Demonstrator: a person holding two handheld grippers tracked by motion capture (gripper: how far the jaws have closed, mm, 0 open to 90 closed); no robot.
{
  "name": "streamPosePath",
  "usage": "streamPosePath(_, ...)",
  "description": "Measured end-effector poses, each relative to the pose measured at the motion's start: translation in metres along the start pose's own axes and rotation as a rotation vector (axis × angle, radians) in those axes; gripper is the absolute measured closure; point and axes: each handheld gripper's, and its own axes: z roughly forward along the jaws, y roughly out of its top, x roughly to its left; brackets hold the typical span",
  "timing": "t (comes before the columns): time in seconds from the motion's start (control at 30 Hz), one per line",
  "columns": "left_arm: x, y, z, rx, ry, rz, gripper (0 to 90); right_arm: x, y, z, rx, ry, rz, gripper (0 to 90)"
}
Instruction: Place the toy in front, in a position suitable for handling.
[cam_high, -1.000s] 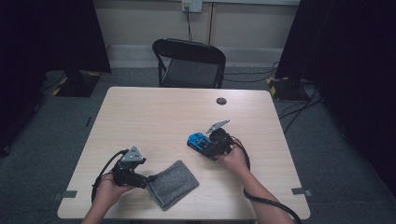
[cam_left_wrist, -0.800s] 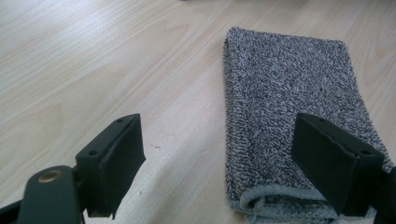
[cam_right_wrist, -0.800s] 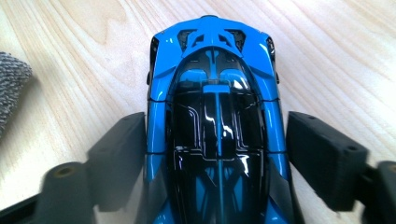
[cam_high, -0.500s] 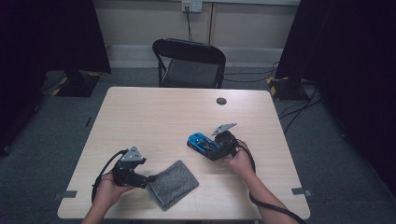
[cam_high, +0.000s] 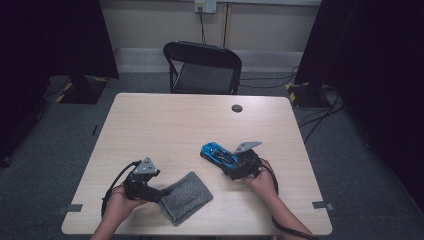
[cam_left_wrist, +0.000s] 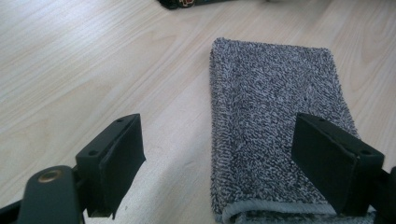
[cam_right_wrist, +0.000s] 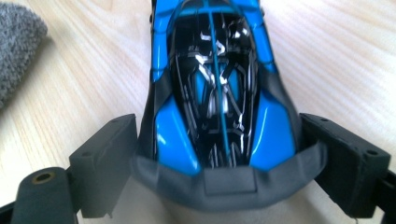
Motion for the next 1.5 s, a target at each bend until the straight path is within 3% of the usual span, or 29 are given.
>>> streamPosePath(0.23, -0.003, 0.001, 0.0, 0.005, 0.004, 0.016, 16.7, 0.001, -0.008, -0.001, -0.048, -0.031, 0.015, 13.3)
streamPosePath(0.43, -0.01, 0.005, 0.002, 0.002, -0.016, 0.028, 17.3, 0.001, -0.008, -0.002, -0.05, -0.046, 0.029, 14.4)
streamPosePath(0.47, -0.012, 0.007, 0.002, 0.003, -0.016, 0.034, 17.3, 0.001, -0.008, -0.002, -0.05, -0.046, 0.029, 14.4)
streamPosePath(0.5, -0.015, 0.009, 0.003, 0.004, -0.018, 0.034, 16.6, 0.002, -0.009, -0.003, -0.06, -0.036, 0.021, 22.7)
streamPosePath(0.63, -0.023, 0.017, 0.007, 0.02, -0.017, 0.016, 16.9, 0.003, -0.01, -0.004, -0.067, -0.033, 0.017, 23.2)
streamPosePath(0.73, -0.039, 0.025, 0.016, 0.042, -0.046, 0.038, 16.8, 0.003, -0.01, -0.004, -0.068, -0.035, 0.018, 23.1)
streamPosePath(0.83, -0.047, 0.029, 0.022, 0.057, -0.039, 0.05, 17.3, 0.003, -0.01, -0.004, -0.068, -0.035, 0.02, 23.1)
streamPosePath(0.9, -0.054, 0.031, 0.033, 0.077, -0.057, 0.059, 17.0, 0.003, -0.01, -0.004, -0.067, -0.034, 0.021, 23.1)
streamPosePath(1.03, -0.056, 0.028, 0.044, 0.123, -0.028, 0.086, 18.6, 0.003, -0.01, -0.004, -0.068, -0.034, 0.022, 23.1)
streamPosePath(1.17, -0.053, 0.022, 0.052, 0.162, -0.011, 0.061, 22.2, 0.003, -0.01, -0.004, -0.067, -0.035, 0.021, 23.0)
streamPosePath(1.3, -0.059, 0.018, 0.058, 0.188, 0.041, 0.111, 25.7, 0.003, -0.01, -0.004, -0.067, -0.035, 0.021, 23.0)
streamPosePath(1.37, -0.06, 0.017, 0.059, 0.179, 0.049, 0.109, 25.3, 0.003, -0.01, -0.004, -0.067, -0.035, 0.021, 23.0)
streamPosePath(1.43, -0.061, 0.014, 0.059, 0.161, 0.044, 0.07, 27.4, 0.003, -0.01, -0.004, -0.067, -0.036, 0.021, 22.9)
streamPosePath(1.5, -0.061, 0.013, 0.057, 0.161, 0.04, 0.069, 32.6, 0.004, -0.01, -0.004, -0.067, -0.037, 0.021, 22.9)
